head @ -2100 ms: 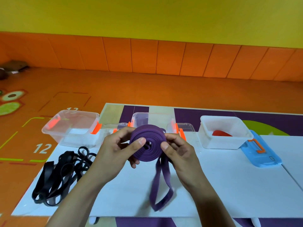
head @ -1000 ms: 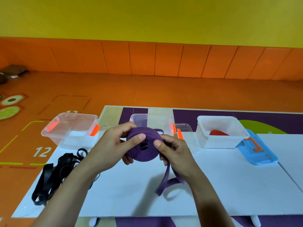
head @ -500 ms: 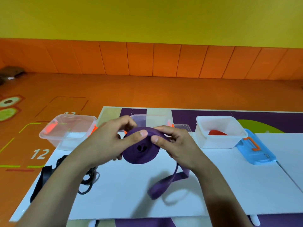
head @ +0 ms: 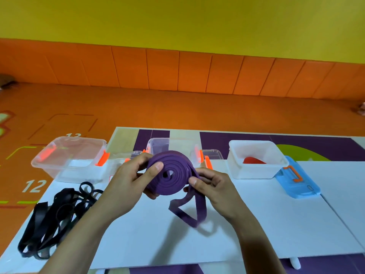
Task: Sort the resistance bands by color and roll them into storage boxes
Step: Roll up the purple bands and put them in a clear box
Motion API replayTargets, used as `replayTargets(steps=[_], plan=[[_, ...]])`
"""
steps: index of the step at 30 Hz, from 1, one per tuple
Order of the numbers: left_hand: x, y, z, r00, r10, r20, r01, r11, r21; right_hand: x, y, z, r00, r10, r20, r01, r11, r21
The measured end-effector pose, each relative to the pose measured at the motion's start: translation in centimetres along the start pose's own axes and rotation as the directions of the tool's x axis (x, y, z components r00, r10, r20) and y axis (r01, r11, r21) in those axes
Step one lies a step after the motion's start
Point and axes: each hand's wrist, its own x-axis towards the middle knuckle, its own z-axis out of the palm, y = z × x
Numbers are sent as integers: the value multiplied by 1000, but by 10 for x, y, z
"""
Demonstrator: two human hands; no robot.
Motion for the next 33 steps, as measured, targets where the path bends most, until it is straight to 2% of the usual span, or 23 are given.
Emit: replayTargets(steps=[3,6,11,14,16,19,23,26,29,33], plan=[[-2,-3,4,998,-51,33,54,994,-98,3,-1,5,998,-54,-24,54,998,36],[-4,-10,1,997,-75,23,78,989,-123,5,-8,14,1000,-8,-13,10,994,111],[-6,-16,-1,998,-46,-43,41,992,-120,13,-3,24,995,-68,-77,69,998,12],[-8,-9,-2,990,-131,60,138,981,-139,14,-4,25,993,-74,-91,72,997,-24],[-7,0,-10,976,-158,149,164,986,-26,14,-7,19,997,-67,-36,66,997,-27],[-1,17,-24,979,-65,195,25,979,202,15,-13,13,994,-65,84,71,995,-68],[5,20,-28,971,-22,239,-27,980,198,17,-14,13,991,-78,108,81,996,-21],[6,12,-22,985,7,175,-43,979,201,16,-14,14,993,-53,109,49,998,37],[8,5,-16,996,28,86,-46,978,206,13,-3,4,994,-16,111,18,1000,-17],[18,3,-24,984,46,-172,-25,992,126,4,29,-8,975,181,128,-167,979,-117]])
